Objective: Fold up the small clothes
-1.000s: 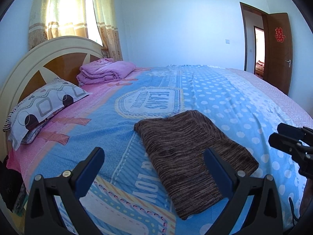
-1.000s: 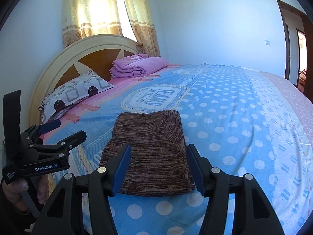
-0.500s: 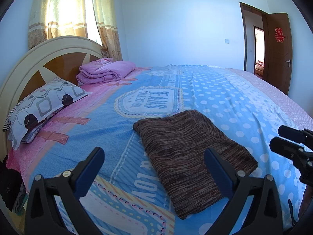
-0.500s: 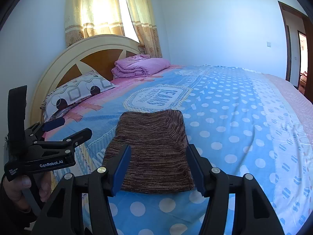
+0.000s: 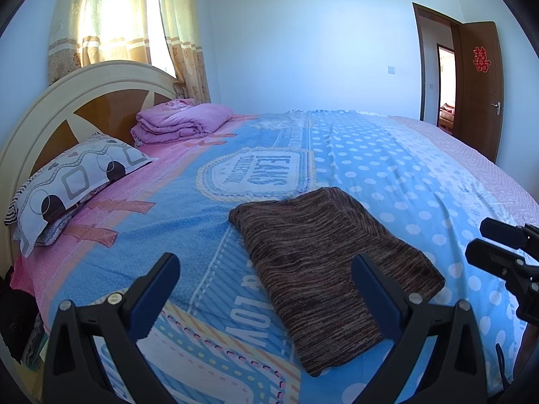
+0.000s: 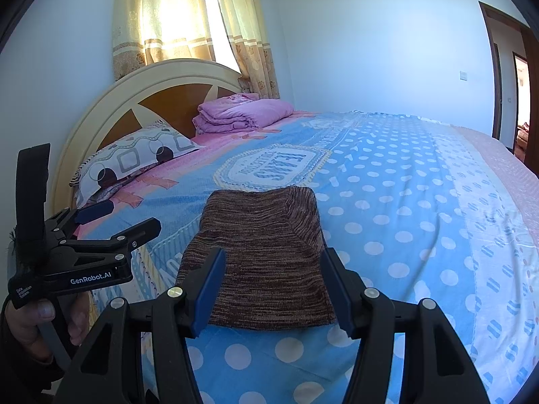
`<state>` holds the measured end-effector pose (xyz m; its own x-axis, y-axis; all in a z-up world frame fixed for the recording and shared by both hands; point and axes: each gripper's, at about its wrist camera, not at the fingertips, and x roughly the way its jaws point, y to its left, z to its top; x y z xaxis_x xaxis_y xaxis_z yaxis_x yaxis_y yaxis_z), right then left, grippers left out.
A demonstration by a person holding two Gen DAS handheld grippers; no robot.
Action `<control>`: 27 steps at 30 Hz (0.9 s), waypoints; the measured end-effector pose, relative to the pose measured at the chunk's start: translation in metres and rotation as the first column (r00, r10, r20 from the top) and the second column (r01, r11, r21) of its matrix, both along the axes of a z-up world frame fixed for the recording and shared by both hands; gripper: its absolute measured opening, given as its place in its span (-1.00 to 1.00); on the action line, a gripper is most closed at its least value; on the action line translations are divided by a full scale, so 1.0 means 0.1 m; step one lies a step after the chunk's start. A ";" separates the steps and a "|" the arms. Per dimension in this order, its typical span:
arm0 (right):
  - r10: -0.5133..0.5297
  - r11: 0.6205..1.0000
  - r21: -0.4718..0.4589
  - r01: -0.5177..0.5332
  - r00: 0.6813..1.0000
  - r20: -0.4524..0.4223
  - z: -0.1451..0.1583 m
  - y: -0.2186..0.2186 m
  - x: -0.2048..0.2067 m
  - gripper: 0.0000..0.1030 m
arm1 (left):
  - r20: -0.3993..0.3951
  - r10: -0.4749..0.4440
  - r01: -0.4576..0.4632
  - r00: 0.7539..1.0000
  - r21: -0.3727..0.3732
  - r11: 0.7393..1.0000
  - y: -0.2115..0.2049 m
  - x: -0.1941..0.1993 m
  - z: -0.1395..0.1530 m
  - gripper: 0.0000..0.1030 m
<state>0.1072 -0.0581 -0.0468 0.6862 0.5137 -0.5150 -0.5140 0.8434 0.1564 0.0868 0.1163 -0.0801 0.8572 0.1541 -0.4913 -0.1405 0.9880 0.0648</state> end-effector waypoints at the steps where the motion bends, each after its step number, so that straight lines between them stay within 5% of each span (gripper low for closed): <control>1: -0.001 1.000 0.003 0.001 1.000 0.003 0.00 0.00 0.00 0.16 | 0.000 -0.001 0.001 1.000 0.000 1.000 0.00 0.00 0.00 1.00; 27: -0.030 0.999 0.041 0.026 0.995 0.093 0.18 -0.06 -0.15 0.16 | 0.029 0.029 -0.029 0.999 -0.014 0.999 0.12 -0.02 0.10 1.00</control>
